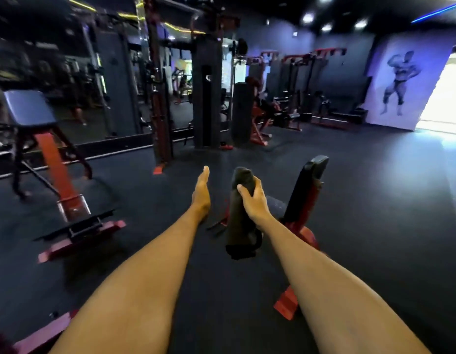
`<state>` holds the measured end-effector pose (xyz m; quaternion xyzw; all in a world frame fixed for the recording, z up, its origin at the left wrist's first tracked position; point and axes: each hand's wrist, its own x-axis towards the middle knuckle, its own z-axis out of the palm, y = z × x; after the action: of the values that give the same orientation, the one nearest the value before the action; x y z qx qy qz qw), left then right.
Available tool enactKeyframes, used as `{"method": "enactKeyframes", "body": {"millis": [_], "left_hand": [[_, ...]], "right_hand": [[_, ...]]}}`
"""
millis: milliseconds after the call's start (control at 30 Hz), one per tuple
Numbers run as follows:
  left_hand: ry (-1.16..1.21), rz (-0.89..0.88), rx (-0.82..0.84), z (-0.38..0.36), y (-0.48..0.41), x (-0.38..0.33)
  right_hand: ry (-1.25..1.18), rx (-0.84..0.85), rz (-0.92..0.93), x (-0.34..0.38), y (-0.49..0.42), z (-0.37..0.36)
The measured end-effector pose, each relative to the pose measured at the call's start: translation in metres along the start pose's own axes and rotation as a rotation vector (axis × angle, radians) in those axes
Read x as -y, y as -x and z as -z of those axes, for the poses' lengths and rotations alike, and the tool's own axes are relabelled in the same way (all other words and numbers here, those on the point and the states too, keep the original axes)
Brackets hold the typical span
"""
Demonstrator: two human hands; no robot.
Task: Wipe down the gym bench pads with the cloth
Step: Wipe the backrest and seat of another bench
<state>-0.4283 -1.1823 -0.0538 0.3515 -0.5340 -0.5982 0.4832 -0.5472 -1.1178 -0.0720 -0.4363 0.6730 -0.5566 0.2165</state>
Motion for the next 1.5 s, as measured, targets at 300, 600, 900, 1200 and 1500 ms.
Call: {"method": "enactKeyframes", "body": {"millis": [300, 600, 900, 1200, 1500], "left_hand": [[0.026, -0.06, -0.119, 0.014, -0.213, 0.008], [0.035, -0.057, -0.202, 0.053, -0.411, 0.023], [0.053, -0.071, -0.325, 0.096, -0.634, 0.023], [0.028, 0.005, -0.451, 0.17, -0.826, 0.038], [0.048, 0.044, -0.39, 0.223, -1.049, 0.064]], "right_hand": [[0.004, 0.124, 0.101, -0.003, -0.215, -0.083], [-0.03, 0.202, 0.126, -0.019, -0.409, -0.185], [-0.065, 0.311, 0.178, -0.022, -0.629, -0.316], [-0.161, 0.357, 0.122, -0.026, -0.811, -0.445], [-0.133, 0.294, 0.097, -0.058, -0.998, -0.55]]}}
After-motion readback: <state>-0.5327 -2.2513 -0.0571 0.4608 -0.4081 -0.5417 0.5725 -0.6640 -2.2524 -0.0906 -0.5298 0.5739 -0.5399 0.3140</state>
